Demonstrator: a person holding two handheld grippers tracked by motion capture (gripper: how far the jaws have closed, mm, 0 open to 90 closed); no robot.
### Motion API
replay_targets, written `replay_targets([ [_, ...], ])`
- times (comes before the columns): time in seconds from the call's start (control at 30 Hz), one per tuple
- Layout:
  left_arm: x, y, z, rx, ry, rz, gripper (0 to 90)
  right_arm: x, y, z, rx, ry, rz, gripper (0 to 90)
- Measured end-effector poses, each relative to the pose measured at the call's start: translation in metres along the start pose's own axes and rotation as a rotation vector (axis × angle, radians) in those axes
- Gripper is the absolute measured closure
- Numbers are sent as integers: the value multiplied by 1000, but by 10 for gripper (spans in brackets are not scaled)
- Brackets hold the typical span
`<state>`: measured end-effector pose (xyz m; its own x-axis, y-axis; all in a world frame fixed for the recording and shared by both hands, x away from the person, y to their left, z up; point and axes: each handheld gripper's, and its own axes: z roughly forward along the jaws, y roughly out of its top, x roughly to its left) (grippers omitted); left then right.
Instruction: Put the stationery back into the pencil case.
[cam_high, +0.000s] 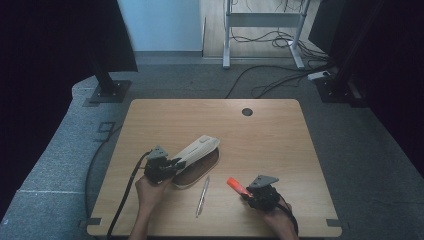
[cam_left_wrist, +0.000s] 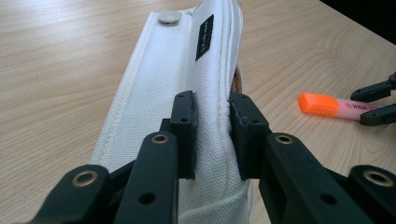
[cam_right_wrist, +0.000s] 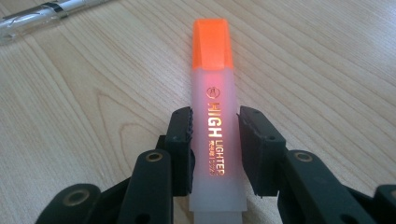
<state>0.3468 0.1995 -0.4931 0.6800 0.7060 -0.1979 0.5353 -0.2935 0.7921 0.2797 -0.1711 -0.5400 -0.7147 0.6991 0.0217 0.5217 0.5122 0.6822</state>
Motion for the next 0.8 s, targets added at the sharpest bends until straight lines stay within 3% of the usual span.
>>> replay_targets([
  [0.27, 0, 0, 0, 0, 0, -1, 732, -2, 2, -1, -7, 7, 7, 649],
  [0.8, 0, 0, -1, -1, -1, -4, 734, -4, 24, -5, -53, 7, -7, 650],
])
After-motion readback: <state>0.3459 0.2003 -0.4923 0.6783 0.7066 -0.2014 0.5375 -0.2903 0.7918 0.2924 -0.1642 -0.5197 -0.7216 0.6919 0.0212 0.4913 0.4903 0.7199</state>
